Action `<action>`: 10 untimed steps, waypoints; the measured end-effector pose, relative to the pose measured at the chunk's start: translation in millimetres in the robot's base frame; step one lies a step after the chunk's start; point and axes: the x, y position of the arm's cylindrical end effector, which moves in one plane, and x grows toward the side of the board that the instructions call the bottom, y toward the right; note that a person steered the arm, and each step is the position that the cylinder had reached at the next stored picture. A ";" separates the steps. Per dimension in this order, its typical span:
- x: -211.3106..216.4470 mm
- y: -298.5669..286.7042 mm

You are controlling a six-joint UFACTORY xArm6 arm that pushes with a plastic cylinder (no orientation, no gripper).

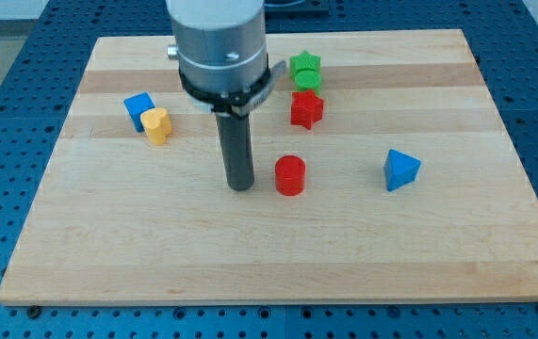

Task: Push the red circle to the red star

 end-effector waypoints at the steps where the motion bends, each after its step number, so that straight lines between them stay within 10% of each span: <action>1: 6.0 16.1; 10: -4.2 106.6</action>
